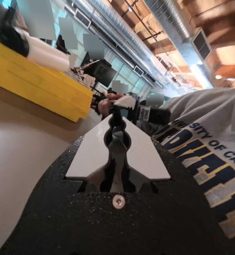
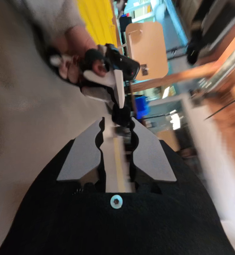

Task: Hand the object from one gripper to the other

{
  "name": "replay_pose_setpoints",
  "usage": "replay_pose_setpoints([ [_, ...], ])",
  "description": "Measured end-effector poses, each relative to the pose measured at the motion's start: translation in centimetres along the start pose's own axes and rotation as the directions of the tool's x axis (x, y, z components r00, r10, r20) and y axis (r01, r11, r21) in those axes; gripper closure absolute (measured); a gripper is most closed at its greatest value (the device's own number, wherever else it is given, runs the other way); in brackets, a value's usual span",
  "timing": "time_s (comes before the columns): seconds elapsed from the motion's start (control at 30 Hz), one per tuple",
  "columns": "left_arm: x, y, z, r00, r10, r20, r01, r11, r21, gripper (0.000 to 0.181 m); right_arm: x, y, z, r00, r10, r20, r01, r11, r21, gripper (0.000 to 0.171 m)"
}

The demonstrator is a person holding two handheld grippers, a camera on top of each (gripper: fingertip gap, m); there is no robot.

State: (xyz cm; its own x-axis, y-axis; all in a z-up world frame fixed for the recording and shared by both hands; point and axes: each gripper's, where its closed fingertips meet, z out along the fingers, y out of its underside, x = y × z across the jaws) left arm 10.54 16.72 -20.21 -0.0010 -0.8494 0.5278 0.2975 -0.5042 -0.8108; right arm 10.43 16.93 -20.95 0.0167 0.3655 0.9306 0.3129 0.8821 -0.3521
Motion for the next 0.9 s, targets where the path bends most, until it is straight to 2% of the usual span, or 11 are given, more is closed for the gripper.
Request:
replay_pose_setpoints([
  [0.07, 0.4, -0.6, -0.3, 0.993, 0.115, 0.023, -0.115, 0.993, 0.020, 0.176, 0.4, -0.7, 0.0, 0.892, 0.443, 0.094, -0.448, 0.893, 0.046, 0.128],
  [0.17, 1.6, -1.5, -0.6, 0.981, 0.191, -0.020, -0.189, 0.979, 0.074, 0.177, 1.5, -1.3, 0.0, 0.493, 0.837, 0.238, -0.868, 0.492, 0.067, 0.135],
  [0.27, 2.0, -1.3, -0.6, 0.976, 0.214, -0.036, -0.212, 0.975, 0.063, 0.177, 1.7, -1.4, -0.1, 0.195, 0.919, 0.344, -0.980, 0.193, 0.041, 0.143],
  [0.33, 2.0, -0.9, -0.4, 0.972, 0.232, -0.039, -0.231, 0.972, 0.039, 0.177, 1.9, -1.5, -0.2, 0.102, 0.921, 0.375, -0.995, 0.092, 0.044, 0.146],
  [0.4, 2.0, -0.6, -0.2, 0.969, 0.246, -0.037, -0.245, 0.969, 0.028, 0.176, 1.7, -1.5, -0.2, 0.074, 0.918, 0.389, -0.997, 0.068, 0.030, 0.149],
  [0.5, 1.8, -0.6, -0.2, 0.971, 0.239, -0.025, -0.238, 0.971, 0.025, 0.175, 1.5, -1.8, -0.3, 0.106, 0.915, 0.389, -0.994, 0.100, 0.035, 0.160],
  [0.63, 0.5, -0.7, -0.3, 0.996, 0.087, -0.002, -0.087, 0.996, 0.025, 0.168, 1.6, -1.0, -0.2, 0.271, 0.916, 0.296, -0.962, 0.264, 0.065, 0.163],
  [0.7, -0.1, -0.8, -0.5, 1.000, 0.002, -0.002, -0.001, 0.999, 0.042, 0.154, 1.8, -0.6, -0.3, 0.428, 0.877, 0.218, -0.904, 0.418, 0.091, 0.164],
  [0.77, -0.5, -0.8, -0.6, 0.998, -0.060, -0.009, 0.060, 0.997, 0.055, 0.148, 1.8, -0.3, -0.3, 0.640, 0.758, 0.123, -0.768, 0.635, 0.082, 0.165],
  [0.83, -0.5, -0.8, -0.6, 0.993, -0.110, -0.030, 0.112, 0.992, 0.058, 0.143, 1.7, -0.1, -0.3, 0.830, 0.557, 0.035, -0.558, 0.829, 0.046, 0.165],
  [0.9, -0.4, -0.6, -0.5, 0.983, -0.171, -0.062, 0.174, 0.983, 0.048, 0.137, 1.5, 0.1, -0.3, 0.952, 0.305, -0.034, -0.306, 0.952, -0.012, 0.165],
])
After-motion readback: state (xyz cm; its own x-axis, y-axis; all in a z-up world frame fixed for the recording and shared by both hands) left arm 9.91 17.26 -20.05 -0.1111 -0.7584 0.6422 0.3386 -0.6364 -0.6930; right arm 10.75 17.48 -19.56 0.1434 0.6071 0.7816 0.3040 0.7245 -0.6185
